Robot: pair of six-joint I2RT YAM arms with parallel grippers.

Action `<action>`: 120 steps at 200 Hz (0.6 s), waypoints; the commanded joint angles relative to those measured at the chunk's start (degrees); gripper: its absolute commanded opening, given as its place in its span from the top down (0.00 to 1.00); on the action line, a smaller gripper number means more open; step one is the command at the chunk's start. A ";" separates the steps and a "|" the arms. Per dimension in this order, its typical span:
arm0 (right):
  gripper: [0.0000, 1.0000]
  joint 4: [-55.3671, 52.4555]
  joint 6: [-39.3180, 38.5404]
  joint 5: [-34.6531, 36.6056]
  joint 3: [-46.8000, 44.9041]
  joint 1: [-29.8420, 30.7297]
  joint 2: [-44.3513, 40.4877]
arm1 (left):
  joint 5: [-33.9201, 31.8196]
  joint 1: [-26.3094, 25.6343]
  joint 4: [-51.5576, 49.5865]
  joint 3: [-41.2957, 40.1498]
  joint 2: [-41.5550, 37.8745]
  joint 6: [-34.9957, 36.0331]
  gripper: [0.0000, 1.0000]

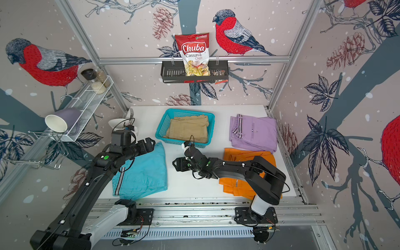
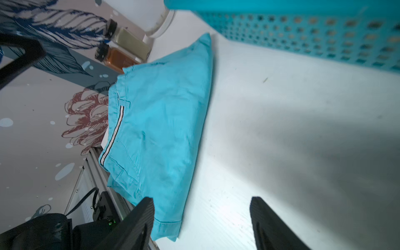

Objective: Put the folded long pants in the basket
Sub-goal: Move the long pant to the center of the board.

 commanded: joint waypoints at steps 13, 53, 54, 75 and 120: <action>0.26 6.14 3.91 -5.99 5.62 2.09 9.61 | 3.26 0.71 0.89 -0.50 -0.68 2.34 0.04; 0.27 2.03 2.56 -8.85 14.01 3.27 19.82 | 3.46 0.71 0.91 -0.98 -4.09 2.12 0.04; 0.27 1.94 2.56 -8.85 14.24 3.25 20.21 | 3.37 0.71 0.93 -1.00 -4.22 2.11 0.04; 0.27 0.84 2.09 -8.92 16.66 3.28 23.51 | 2.24 0.71 0.94 -1.35 -5.64 1.78 0.04; 0.53 -2.88 0.99 -9.93 22.95 3.81 29.83 | 1.64 0.74 0.59 -1.36 -5.58 1.64 0.04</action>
